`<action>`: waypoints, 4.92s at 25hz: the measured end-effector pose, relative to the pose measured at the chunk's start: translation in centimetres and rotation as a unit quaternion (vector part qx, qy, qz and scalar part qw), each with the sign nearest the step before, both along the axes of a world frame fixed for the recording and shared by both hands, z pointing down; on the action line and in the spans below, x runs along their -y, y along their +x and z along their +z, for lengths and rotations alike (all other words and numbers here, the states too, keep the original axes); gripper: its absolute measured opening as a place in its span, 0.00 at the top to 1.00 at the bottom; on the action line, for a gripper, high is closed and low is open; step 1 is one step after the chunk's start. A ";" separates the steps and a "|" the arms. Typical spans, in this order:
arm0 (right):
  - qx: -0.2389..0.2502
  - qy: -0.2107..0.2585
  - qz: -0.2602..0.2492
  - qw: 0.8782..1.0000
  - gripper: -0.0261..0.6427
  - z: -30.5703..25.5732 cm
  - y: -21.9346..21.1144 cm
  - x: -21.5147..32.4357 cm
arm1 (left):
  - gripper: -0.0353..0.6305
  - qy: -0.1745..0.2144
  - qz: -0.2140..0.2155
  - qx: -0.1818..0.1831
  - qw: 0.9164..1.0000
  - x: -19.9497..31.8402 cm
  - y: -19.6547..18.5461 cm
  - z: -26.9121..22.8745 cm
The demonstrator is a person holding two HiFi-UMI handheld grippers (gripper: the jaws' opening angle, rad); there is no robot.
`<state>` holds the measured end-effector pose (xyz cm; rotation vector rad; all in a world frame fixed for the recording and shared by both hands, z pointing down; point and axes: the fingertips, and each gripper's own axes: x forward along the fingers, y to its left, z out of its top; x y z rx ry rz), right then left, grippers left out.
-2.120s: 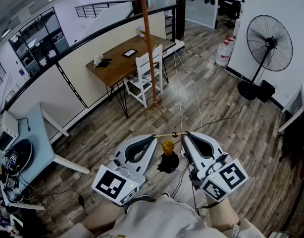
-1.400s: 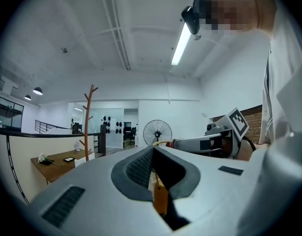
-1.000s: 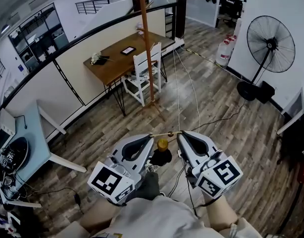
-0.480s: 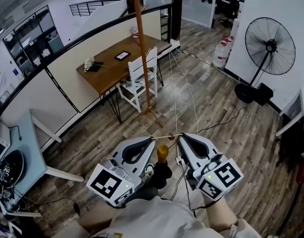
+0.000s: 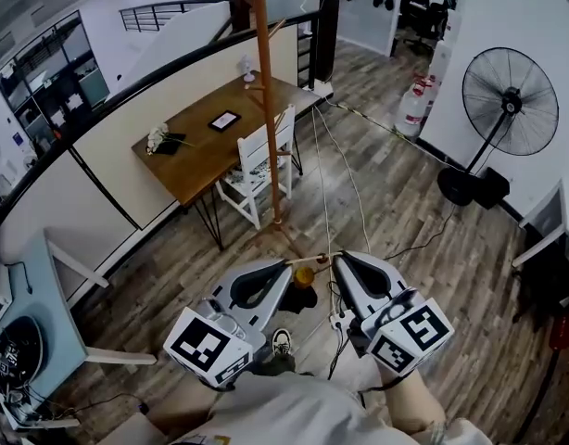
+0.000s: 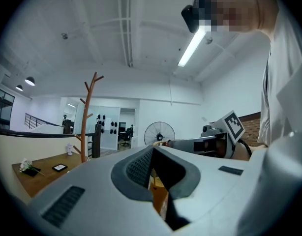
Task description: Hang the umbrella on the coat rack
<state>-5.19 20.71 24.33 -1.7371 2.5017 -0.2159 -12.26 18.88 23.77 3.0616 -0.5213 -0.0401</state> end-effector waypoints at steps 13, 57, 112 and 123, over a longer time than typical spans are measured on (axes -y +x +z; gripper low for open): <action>0.000 -0.008 -0.002 1.000 0.96 1.1 0.4 15.0 | 0.94 -0.001 -0.008 -0.013 1.000 15.0 0.3 0.6; 0.035 -0.031 -0.220 0.974 0.95 4.3 19.6 43.3 | 0.94 -0.042 -0.192 0.032 0.980 39.8 19.7 4.6; 0.033 -0.241 -0.131 0.961 0.96 39.6 20.1 56.7 | 0.94 -0.291 -0.173 0.075 0.938 52.9 20.1 40.1; 0.022 -0.259 -0.182 0.948 0.95 43.2 17.0 56.9 | 0.94 -0.293 -0.159 0.105 0.937 53.8 20.3 43.9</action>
